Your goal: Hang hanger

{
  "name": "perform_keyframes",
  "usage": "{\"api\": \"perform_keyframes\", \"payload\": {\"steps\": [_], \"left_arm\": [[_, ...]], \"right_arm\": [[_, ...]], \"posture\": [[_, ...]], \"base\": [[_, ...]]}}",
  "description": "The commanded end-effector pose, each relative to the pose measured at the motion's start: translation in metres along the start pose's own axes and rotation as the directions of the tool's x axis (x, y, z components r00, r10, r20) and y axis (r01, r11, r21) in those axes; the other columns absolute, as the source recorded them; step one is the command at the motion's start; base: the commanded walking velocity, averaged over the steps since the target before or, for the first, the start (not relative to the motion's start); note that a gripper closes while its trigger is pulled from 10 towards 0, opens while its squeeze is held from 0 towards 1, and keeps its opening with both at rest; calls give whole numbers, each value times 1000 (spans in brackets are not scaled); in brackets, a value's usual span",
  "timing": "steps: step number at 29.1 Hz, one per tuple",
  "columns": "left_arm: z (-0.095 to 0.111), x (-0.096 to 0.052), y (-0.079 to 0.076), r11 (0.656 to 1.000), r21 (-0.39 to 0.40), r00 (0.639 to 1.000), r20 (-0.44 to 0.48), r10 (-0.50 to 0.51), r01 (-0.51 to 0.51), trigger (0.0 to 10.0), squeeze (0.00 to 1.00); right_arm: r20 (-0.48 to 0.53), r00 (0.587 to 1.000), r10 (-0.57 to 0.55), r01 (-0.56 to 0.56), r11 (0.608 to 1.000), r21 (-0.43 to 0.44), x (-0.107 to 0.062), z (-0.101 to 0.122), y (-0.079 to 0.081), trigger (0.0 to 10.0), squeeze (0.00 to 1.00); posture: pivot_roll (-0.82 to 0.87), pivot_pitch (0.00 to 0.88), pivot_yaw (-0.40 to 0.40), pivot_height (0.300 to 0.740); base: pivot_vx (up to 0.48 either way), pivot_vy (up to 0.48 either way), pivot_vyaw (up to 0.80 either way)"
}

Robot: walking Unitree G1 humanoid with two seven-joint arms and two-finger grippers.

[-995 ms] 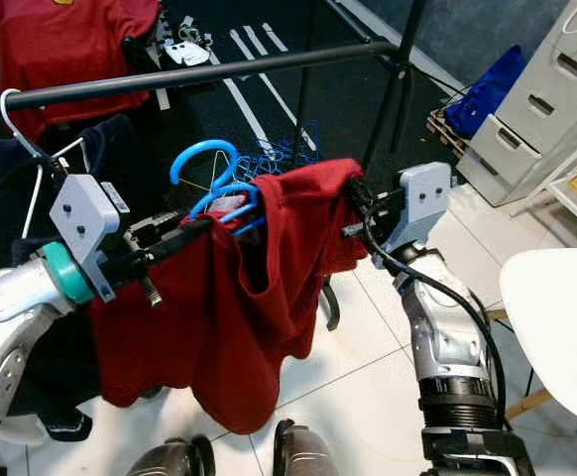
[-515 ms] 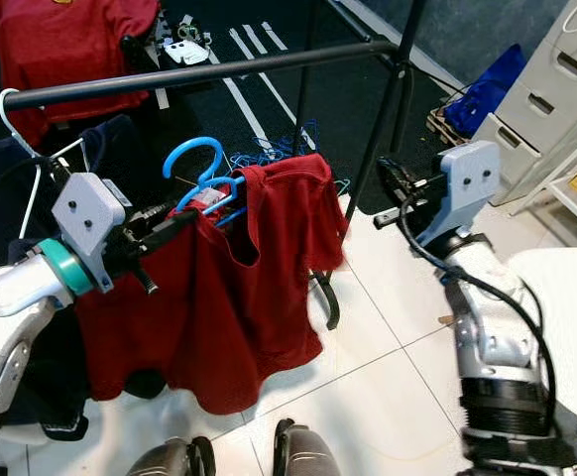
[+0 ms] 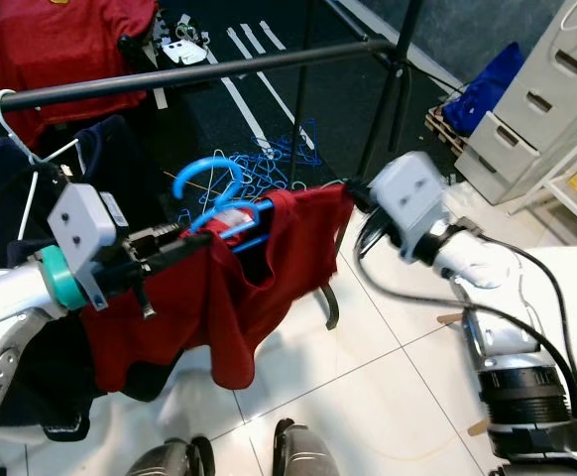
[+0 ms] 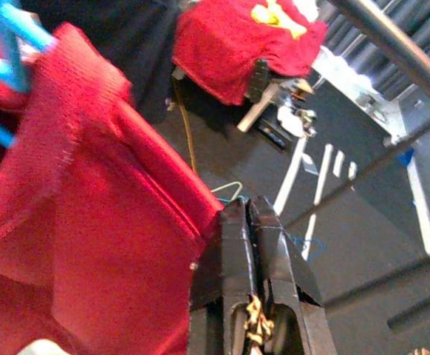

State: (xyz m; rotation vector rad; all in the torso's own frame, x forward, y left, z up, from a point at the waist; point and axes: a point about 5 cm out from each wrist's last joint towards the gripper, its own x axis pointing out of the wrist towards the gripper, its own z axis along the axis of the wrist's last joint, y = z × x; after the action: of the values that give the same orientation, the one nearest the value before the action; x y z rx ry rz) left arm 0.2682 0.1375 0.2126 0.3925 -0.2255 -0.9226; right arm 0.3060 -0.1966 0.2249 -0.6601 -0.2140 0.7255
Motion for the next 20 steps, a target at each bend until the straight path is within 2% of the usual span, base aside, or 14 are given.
{"api": "perform_keyframes", "payload": {"steps": [1,2,3,4,5,7,9,12,13,19,20], "left_arm": [[5,3,-3,999,34,999,28,-30,29,10000,0],[1,5,-5,998,46,999,16,-39,39,10000,0],[1,5,-5,998,46,999,16,-39,39,10000,0],[-1,7,-6,998,49,999,10,-47,46,10000,0],[-2,8,-7,998,47,999,8,-50,50,10000,0],[-2,8,-7,998,47,999,8,-50,50,10000,0],[-3,8,-8,997,46,998,7,-58,58,10000,0],[-2,6,-9,996,50,998,5,-70,70,10000,0],[-1,6,-9,995,54,997,7,-79,78,10000,0],[0,6,-10,994,65,996,11,-90,89,10000,0],[1,6,-10,993,71,995,18,-95,94,10000,0]], "right_arm": [[-2,999,53,-53,998,-20,1,2,4,10000,0],[15,995,101,-101,994,-37,-1,10,3,10000,0],[15,995,101,-101,994,-37,-1,10,3,10000,0],[39,987,157,-156,987,-33,-4,21,1,10000,1000],[51,975,216,-215,976,-19,-9,29,1,10000,1000],[51,975,216,-215,976,-19,-9,29,1,10000,1000],[38,953,301,-301,953,-10,-19,35,2,10000,1000],[9,946,325,-325,946,-21,-23,33,0,10000,1000],[-3,938,348,-348,937,-20,-24,32,0,10000,808],[-17,921,388,-389,921,-14,-26,31,1,10000,808],[-27,905,426,-426,905,0,-28,30,4,10000,0]], "posture": [[-126,75,22,740],[-131,75,22,740],[-131,75,22,740],[-135,76,23,740],[-136,78,23,740],[-136,78,23,740],[-137,81,23,740],[-137,81,23,740],[-138,82,25,740],[-138,82,25,740],[-141,83,24,740]], "base": [[0,0,0],[0,0,0],[0,0,0],[0,0,0],[0,0,0],[0,0,0],[0,0,0],[0,0,0],[0,0,0],[0,0,0],[0,0,0]]}}
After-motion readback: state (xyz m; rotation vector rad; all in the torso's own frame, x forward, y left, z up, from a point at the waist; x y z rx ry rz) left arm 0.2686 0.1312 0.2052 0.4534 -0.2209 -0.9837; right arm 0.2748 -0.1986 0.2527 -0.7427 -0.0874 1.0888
